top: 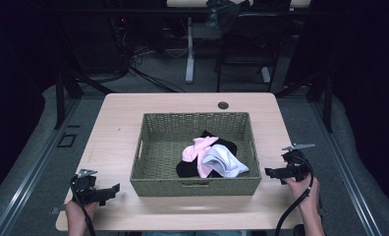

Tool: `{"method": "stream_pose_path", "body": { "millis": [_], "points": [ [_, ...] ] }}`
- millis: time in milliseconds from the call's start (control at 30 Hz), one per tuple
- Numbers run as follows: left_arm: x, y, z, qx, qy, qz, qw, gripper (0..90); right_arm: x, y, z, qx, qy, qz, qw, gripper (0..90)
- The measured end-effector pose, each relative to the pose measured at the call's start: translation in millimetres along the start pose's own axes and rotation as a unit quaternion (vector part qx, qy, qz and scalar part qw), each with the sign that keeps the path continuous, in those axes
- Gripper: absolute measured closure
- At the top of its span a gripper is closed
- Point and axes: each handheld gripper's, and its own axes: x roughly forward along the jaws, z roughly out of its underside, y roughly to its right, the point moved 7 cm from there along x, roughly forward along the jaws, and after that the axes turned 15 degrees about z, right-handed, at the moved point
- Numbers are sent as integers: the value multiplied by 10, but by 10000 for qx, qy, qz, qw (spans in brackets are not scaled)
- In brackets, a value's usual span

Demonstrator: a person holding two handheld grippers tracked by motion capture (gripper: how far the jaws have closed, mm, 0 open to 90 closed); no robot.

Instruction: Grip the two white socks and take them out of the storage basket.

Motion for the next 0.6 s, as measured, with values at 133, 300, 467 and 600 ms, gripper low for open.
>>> {"method": "stream_pose_path", "body": {
  "millis": [133,300,467,600],
  "points": [
    [-3,-3,-13,17,-26,3,10000,5,32,-17,16,-20,-75,-35,10000,7],
    [-1,-23,-2,-4,17,-34,10000,5,14,-29,9,-30,-67,-52,10000,7],
    [1,-37,-23,-53,29,-54,10000,5,44,-50,13,-74,-121,-63,9999,6],
    [86,-9,-58,74,-103,-44,9999,5,39,-35,-17,-131,-61,-20,9999,10]
  ]
}}
